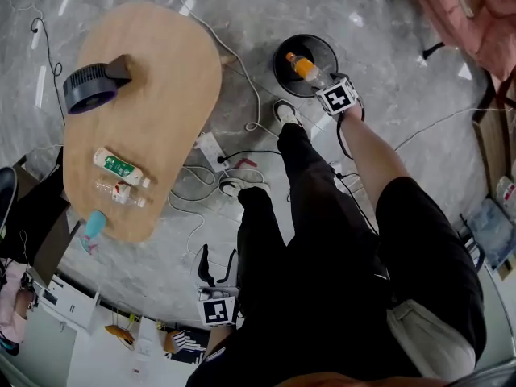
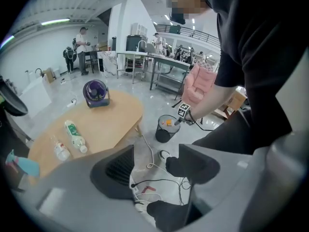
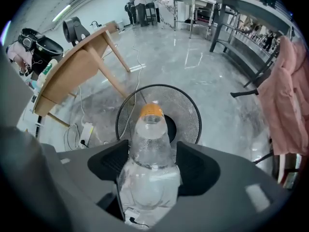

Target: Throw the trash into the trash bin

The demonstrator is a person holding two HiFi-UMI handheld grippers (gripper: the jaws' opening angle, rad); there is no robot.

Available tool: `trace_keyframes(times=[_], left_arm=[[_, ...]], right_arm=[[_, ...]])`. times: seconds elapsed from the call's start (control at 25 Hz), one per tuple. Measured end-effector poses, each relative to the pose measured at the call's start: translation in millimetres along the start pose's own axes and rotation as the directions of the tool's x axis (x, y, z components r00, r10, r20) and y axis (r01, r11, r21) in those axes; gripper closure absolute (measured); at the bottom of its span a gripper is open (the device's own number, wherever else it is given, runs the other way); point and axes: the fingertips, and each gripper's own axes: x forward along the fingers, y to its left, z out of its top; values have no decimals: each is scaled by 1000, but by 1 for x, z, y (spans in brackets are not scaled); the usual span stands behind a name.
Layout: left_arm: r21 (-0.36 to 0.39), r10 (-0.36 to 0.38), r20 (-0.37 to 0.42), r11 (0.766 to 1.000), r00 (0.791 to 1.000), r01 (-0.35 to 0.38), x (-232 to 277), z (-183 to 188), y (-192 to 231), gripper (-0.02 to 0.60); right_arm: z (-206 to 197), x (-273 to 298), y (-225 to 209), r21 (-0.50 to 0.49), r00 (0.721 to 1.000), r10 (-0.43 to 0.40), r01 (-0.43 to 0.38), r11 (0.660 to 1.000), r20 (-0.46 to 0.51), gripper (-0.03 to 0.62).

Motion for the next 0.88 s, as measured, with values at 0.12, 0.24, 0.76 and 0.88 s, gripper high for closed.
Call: trace_keyframes(times=[0.12,0.24,0.76,0.88], left_arm=[[-31,31,-6,999,1000,-31,-1,-11,8,282],[-73,39,-8,997,999,-40,1,-22,7,282],[-203,52,-66,977,996,-64,7,-75,19,282],[-196,60,-73,978,995,-74,12,-80,32,282]], right_arm=[[-5,13,-7,18,998,-31,33,999,-62,252],[6,29,-5,67,998,2,2,998,-66,252],[26,108,2,-76,975,-74,59,995,-211,252],[27,137,6,-93,973,-64,44,995,-220,252]])
